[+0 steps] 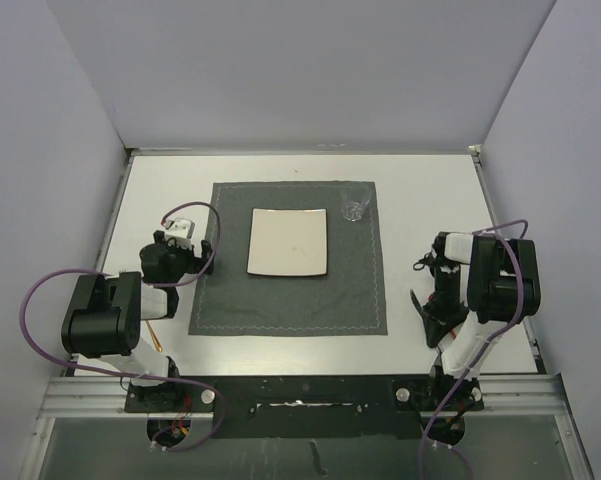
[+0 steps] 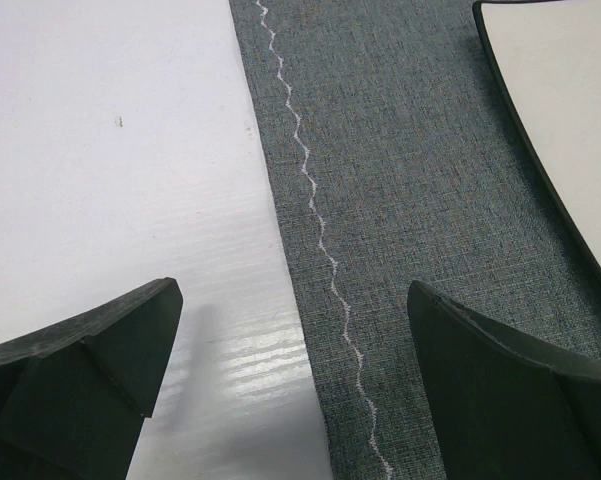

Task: Set the dinner table for one person
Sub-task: Adjust the utensils at the center of the board.

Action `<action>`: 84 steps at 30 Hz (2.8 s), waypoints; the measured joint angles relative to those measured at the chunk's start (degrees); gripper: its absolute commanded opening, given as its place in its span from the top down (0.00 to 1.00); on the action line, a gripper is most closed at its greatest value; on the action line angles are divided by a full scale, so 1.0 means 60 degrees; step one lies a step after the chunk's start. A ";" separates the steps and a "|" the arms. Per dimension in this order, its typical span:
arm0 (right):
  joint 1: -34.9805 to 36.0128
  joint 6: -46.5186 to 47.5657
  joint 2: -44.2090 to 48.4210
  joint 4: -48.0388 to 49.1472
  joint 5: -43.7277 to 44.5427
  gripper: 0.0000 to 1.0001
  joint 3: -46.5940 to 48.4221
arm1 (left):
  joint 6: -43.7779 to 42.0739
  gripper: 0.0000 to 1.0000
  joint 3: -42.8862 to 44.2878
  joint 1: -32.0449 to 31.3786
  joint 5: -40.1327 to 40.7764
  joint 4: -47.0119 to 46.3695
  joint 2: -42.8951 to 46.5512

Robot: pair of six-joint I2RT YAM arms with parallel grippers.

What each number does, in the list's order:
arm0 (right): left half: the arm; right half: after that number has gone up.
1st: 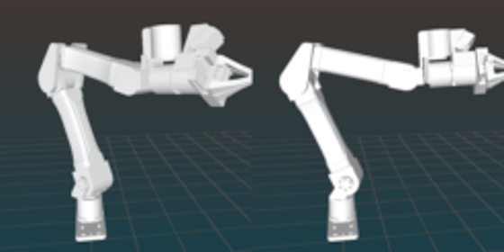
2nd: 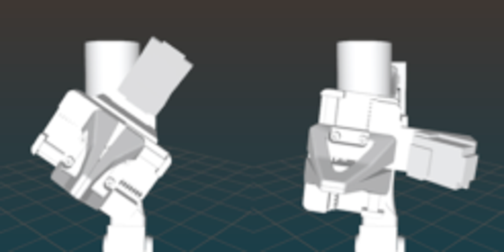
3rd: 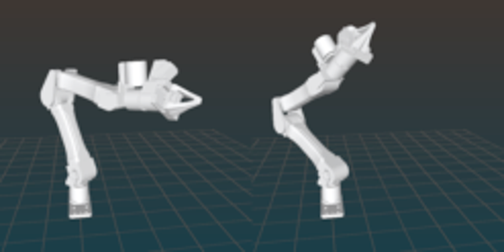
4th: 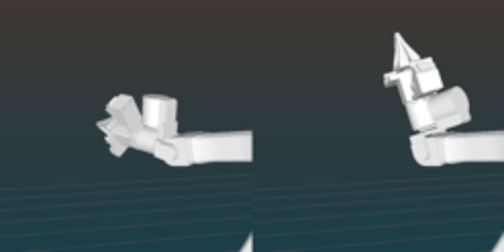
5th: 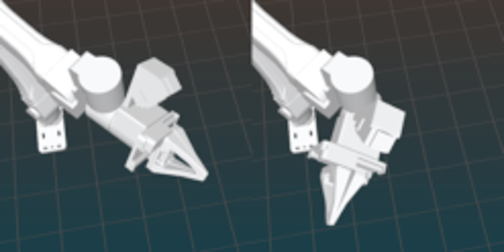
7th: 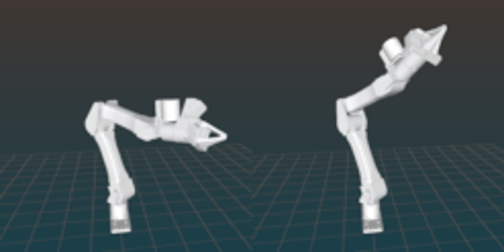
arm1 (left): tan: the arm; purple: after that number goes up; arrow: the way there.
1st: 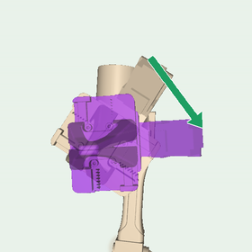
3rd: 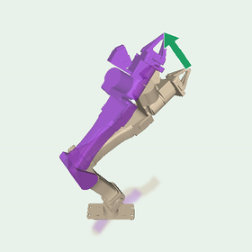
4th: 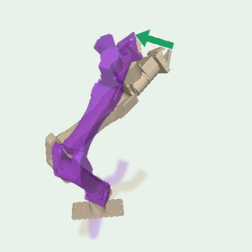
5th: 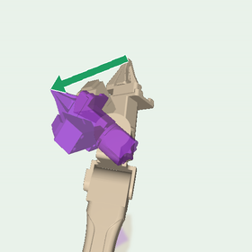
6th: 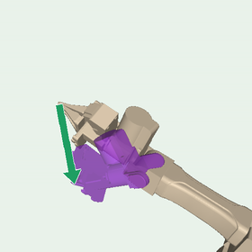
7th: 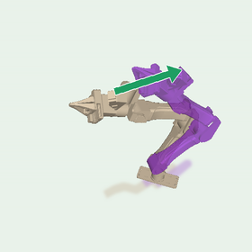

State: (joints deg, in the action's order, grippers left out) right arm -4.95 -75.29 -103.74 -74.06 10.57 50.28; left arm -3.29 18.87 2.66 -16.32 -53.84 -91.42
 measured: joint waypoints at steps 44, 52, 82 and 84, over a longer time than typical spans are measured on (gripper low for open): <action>-0.0805 0.1169 -0.2120 -0.0776 0.0382 1.00 0.2929 | 0.0000 0.02 0.0000 0.0000 0.0000 0.0000 0.0000; -0.0801 0.1308 -0.2608 -0.1042 0.0350 1.00 0.3712 | 0.0000 0.02 0.0000 0.0000 0.0000 0.0000 0.0000; 0.0681 0.1024 -0.2878 -0.1177 -0.0120 1.00 0.4379 | 0.0000 0.02 0.0000 0.0000 0.0000 0.0000 0.0000; 0.0739 0.0976 -0.3013 -0.1275 -0.0153 1.00 0.4579 | 0.0000 0.02 0.0000 0.0000 0.0000 0.0000 0.0000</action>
State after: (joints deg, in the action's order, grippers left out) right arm -0.51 -69.43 -121.82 -81.71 9.65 77.76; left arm -3.29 18.87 2.66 -16.32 -53.84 -91.42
